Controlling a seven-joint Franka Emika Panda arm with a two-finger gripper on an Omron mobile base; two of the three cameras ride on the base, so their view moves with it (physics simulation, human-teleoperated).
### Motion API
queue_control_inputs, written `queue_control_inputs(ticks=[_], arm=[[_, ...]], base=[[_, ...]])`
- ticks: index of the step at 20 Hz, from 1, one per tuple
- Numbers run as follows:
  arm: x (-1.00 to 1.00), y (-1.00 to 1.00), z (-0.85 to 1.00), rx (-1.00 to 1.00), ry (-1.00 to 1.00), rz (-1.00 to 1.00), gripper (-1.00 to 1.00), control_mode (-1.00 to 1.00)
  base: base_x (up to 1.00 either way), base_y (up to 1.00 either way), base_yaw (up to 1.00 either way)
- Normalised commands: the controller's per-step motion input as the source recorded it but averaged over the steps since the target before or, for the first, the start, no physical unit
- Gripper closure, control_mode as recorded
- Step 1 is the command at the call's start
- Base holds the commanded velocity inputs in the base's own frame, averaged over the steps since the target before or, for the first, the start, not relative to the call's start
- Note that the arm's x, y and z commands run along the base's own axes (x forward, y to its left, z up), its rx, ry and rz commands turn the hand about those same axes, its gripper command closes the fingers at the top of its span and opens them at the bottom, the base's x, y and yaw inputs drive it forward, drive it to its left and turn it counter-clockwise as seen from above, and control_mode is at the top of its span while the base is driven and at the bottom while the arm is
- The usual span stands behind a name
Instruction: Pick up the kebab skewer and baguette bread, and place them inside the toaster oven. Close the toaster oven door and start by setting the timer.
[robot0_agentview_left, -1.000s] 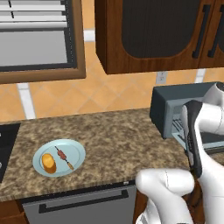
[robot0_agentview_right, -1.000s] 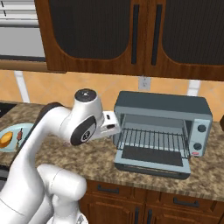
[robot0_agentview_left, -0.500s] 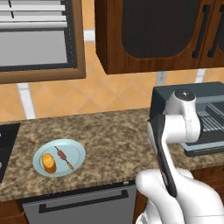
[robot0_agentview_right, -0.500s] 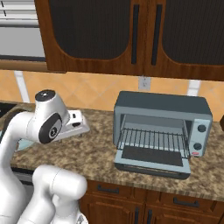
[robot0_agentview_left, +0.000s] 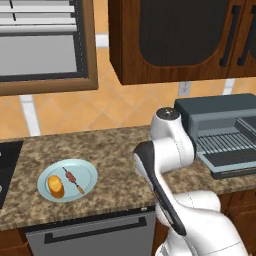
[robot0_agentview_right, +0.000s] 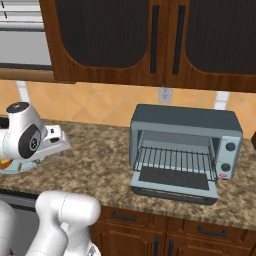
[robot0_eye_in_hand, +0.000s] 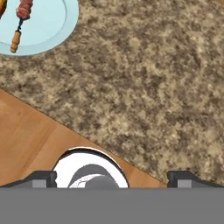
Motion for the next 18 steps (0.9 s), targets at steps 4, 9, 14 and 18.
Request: queue_control_inputs(ticks=[4, 9, 14, 18], arm=[[0.01, 1.00, -0.31, 0.00, 0.01, 0.07, -1.00, -1.00], [0.09, 1.00, -0.36, 0.00, 0.00, 0.00, -1.00, -1.00], [0.75, 0.95, -0.26, 0.00, 0.05, -0.01, -1.00, -1.00], [0.47, 0.99, -0.27, 0.03, 0.07, 0.02, -1.00, -1.00]], base=[[0.00, 0.00, 0.00], [0.00, 0.00, 0.00], [0.00, 0.00, 0.00], [0.00, 0.00, 0.00]])
